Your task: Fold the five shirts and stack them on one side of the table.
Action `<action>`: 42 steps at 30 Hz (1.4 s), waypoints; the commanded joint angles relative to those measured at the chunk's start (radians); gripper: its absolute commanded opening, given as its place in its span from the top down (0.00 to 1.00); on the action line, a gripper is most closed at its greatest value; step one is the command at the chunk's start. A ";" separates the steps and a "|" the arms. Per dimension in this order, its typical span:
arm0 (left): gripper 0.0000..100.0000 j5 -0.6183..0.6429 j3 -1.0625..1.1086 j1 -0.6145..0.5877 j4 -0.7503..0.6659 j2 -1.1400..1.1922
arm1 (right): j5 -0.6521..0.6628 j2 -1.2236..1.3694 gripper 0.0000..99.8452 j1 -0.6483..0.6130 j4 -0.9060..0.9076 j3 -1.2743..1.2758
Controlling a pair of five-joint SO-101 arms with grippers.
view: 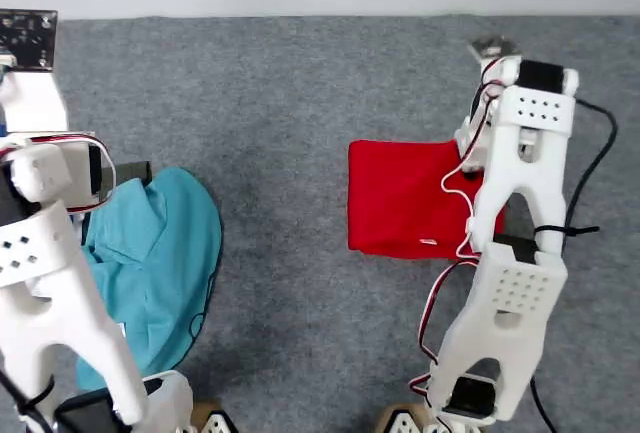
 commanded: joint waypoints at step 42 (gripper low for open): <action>1.00 -0.006 -0.004 0.003 0.017 -0.032 | -0.318 -0.044 0.62 -0.030 -0.360 0.385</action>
